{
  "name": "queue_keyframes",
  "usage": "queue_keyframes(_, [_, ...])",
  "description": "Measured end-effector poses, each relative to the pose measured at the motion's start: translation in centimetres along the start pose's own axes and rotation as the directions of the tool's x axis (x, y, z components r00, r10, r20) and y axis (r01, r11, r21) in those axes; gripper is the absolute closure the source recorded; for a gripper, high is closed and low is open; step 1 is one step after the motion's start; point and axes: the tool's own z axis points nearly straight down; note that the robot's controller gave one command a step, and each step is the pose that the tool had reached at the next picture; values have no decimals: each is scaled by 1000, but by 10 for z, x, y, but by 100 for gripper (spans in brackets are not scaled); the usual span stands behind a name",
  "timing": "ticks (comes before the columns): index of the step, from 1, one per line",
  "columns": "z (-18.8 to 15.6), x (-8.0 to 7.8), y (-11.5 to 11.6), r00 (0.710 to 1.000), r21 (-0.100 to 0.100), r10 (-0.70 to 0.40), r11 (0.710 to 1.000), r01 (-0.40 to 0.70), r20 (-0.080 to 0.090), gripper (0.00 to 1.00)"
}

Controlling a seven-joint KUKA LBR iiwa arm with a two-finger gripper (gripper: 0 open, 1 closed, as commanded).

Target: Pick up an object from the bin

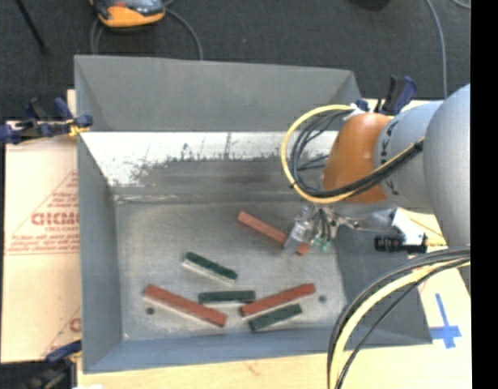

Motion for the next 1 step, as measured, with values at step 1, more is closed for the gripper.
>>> queue_keyframes(1, [-16,1,-1,1000,7,-6,1000,6,-16,100])
